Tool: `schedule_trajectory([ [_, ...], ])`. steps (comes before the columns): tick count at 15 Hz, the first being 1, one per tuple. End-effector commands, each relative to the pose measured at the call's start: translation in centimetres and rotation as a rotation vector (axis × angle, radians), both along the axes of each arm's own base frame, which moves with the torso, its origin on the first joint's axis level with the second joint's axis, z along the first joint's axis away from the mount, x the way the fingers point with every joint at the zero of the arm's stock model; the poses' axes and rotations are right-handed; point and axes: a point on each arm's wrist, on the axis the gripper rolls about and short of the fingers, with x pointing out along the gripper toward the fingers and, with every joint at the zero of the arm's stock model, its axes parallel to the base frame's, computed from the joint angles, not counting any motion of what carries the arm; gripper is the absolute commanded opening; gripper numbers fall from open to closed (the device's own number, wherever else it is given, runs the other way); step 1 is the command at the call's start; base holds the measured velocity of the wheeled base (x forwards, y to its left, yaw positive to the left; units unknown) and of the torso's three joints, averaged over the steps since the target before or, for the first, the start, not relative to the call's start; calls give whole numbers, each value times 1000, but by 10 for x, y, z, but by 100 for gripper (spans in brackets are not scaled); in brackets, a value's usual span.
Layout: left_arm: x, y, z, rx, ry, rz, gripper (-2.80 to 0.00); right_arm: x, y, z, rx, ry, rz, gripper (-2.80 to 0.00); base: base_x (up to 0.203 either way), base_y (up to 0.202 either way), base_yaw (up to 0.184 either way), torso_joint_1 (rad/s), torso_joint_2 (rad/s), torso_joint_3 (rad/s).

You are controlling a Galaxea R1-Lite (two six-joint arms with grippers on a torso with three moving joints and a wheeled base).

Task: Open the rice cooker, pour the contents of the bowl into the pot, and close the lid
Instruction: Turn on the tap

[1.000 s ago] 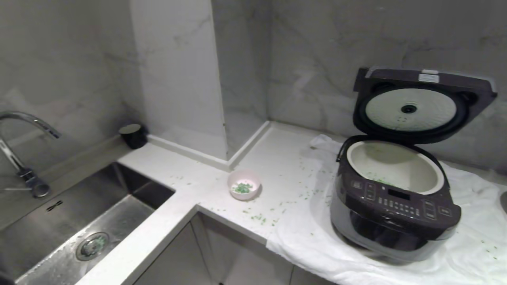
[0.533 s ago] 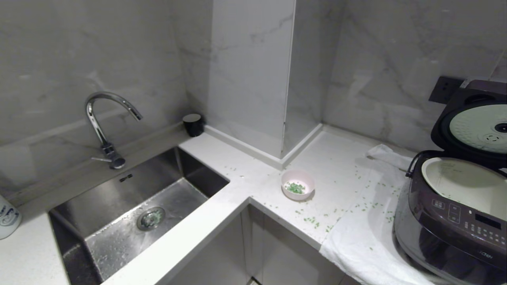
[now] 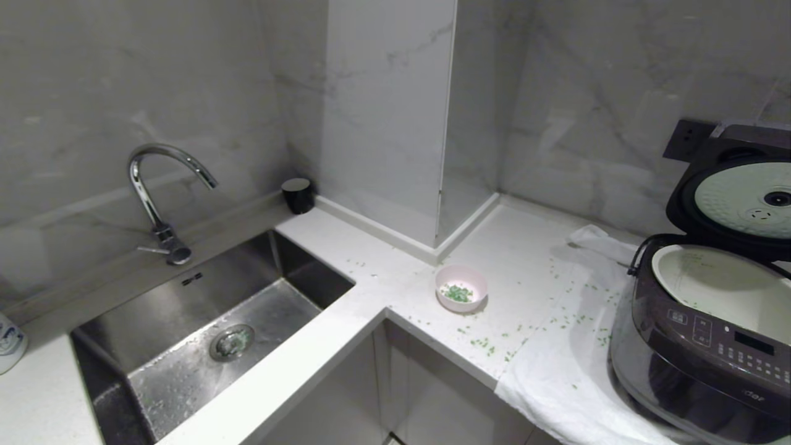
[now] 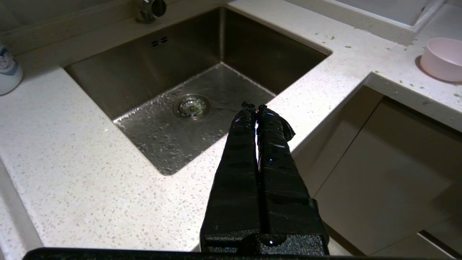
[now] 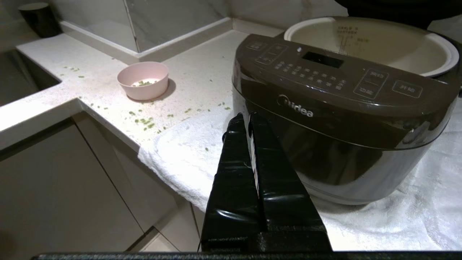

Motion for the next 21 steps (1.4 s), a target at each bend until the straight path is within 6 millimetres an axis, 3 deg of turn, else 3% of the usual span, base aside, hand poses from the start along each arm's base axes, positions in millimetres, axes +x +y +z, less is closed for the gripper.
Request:
schedule_trajectory([
  [1,0,0,0,0,1,0,-280,0,0,-1,0,2,1,-280,-1,-120,16,1,8,5],
  [5,0,0,0,0,0,0,-280,0,0,-1,0,2,2,-280,0,-160,2,2,2,2],
  [21,0,0,0,-2,1,0,-280,0,0,-1,0,2,0,-280,33,0,0,3,1,1],
])
